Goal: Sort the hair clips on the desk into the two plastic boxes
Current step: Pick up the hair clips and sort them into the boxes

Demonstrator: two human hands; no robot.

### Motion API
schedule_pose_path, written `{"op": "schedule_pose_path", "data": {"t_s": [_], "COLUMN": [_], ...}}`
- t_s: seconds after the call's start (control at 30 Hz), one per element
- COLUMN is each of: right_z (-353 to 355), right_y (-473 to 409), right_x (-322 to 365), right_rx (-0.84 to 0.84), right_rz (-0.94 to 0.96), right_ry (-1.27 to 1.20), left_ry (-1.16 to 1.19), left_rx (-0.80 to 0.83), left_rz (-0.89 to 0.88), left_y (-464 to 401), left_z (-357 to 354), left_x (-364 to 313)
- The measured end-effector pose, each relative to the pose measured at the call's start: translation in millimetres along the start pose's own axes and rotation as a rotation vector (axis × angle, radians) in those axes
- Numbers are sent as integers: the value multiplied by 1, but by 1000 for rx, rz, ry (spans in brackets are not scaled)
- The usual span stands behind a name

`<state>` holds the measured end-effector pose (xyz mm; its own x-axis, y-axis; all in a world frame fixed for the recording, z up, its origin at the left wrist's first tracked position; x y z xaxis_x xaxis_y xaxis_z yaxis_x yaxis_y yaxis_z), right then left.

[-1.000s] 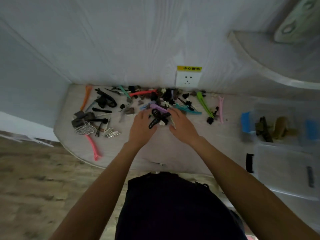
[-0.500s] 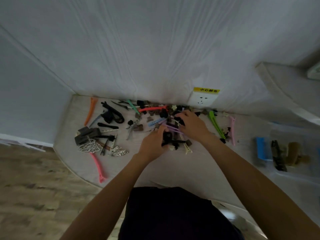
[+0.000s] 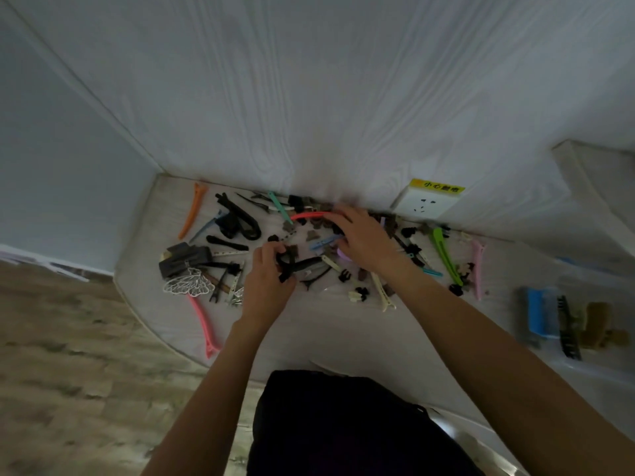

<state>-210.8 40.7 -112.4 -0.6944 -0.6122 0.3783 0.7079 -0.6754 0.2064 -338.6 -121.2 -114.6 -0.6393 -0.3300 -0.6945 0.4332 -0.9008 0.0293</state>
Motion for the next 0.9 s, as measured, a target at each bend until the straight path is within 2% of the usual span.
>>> {"op": "schedule_pose_path", "data": {"t_s": [0.07, 0.27, 0.37, 0.47, 0.6, 0.8, 0.9], "right_z": [-7, -2, 15, 26, 32, 67, 81], "right_y": [-5, 17, 42, 82, 155, 255, 296], "right_x": [-1, -13, -13, -20, -37, -94, -132], "right_rx": [11, -174, -280, -252, -358, -715, -827], "right_rz": [-55, -142, -224, -420, -577, -839, -904], "right_ry": [1, -111, -292, -567, -913, -730, -664], "left_ry": [-22, 37, 63, 83, 142, 93, 153], "left_rx": [24, 103, 78, 42, 100, 336, 460], "left_rz": [4, 28, 16, -42, -279, -691, -760], "left_y": [-2, -14, -15, -14, -10, 5, 11], "left_z": [2, -3, 0, 7, -5, -80, -121], "left_x": [2, -3, -12, -31, -86, -192, -248]}}
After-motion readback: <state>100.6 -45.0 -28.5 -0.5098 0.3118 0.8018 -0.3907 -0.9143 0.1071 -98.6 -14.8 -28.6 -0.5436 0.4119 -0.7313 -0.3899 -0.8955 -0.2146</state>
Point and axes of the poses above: each hand's wrist, its own y-axis away from the middle knuckle, its own z-axis out of the back of the hand, x = y × z, the point moved 2 cm from there along -y, towards the middle knuckle, and after that the axes turned 7 degrees about -z, right-handed, at the moved point
